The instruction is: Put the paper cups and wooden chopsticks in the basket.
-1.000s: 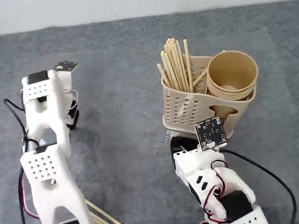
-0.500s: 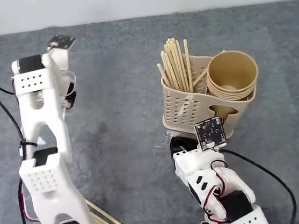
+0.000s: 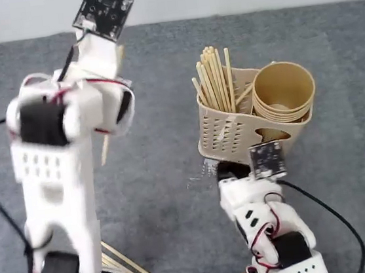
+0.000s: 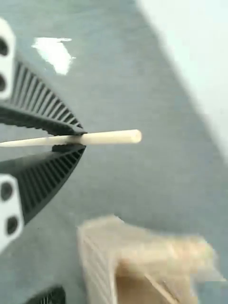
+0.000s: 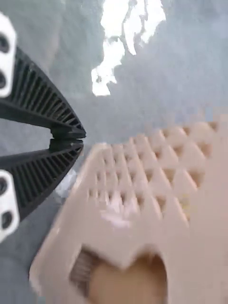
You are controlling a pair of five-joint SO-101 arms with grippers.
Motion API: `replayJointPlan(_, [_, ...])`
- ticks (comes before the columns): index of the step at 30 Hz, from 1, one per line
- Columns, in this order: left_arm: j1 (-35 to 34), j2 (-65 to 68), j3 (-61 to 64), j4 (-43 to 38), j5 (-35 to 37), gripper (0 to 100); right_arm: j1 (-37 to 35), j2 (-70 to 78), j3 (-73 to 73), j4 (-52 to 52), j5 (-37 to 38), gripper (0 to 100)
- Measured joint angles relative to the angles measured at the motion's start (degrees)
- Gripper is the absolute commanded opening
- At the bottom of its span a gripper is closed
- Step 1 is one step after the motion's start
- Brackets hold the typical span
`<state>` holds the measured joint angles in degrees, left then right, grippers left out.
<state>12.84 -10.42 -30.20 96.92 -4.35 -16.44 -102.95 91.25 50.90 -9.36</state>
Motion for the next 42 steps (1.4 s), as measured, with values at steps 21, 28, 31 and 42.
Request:
replayJointPlan(21, [16.62, -3.52, -9.14, -20.22, 8.35, 2, 24.26, 0.0, 0.0, 6.59, 0.0, 0.9])
replayJointPlan(28, [17.05, -3.52, -9.49, -24.0, 11.78, 2, 28.4, 0.0, 0.0, 11.6, 0.0, 0.9])
replayJointPlan(31, [17.05, -3.6, -7.38, -25.49, 11.87, 2, 28.66, 0.0, 0.0, 13.36, 0.0, 0.9])
replayJointPlan(42, [17.05, -3.52, 10.64, -37.54, 14.95, 2, 31.65, -0.09, 2.55, 13.8, 0.0, 0.9])
